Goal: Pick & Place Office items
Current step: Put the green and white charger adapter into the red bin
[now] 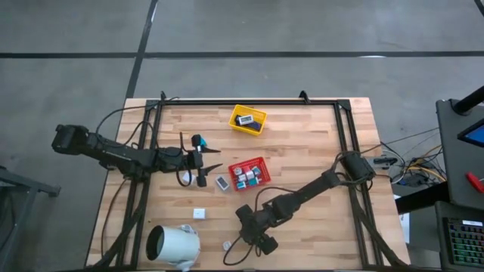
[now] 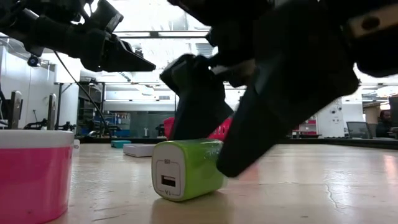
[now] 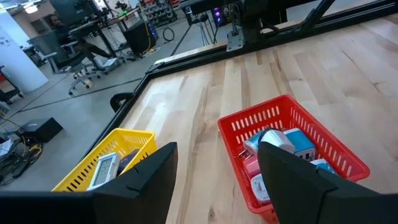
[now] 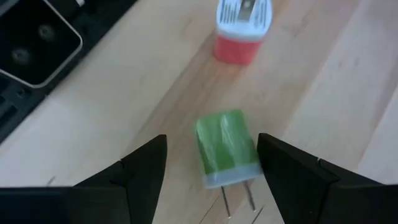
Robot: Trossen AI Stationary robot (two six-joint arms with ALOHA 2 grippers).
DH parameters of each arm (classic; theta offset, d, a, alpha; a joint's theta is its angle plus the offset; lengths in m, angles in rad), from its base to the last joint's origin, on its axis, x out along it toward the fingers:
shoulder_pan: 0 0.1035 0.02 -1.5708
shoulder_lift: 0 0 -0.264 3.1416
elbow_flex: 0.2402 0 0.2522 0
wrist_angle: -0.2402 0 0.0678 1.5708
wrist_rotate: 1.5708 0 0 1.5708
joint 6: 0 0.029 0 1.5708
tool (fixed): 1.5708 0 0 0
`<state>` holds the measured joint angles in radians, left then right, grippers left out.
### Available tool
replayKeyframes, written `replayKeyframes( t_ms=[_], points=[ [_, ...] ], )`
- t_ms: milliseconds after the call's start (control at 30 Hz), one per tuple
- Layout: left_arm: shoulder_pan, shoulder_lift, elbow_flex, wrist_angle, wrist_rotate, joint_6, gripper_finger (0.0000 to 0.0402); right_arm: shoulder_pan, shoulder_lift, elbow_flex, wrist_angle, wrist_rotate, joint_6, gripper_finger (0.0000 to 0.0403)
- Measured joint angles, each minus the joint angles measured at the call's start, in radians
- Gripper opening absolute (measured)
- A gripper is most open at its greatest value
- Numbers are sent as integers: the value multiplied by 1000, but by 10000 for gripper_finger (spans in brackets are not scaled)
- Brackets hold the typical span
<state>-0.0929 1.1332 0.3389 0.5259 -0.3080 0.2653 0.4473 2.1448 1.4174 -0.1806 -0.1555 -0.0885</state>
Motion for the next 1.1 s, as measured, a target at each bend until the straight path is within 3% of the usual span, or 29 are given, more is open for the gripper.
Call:
replayKeyframes(
  t_ms=[567, 1100],
  points=[
    [0, 0, 0, -1, -3, 0, 227, 0, 24, 2, 13, 21, 1, 130],
    [0, 0, 0, -2, -3, 0, 227, 8, 29, -12, 85, 67, -47, 127]
  ],
)
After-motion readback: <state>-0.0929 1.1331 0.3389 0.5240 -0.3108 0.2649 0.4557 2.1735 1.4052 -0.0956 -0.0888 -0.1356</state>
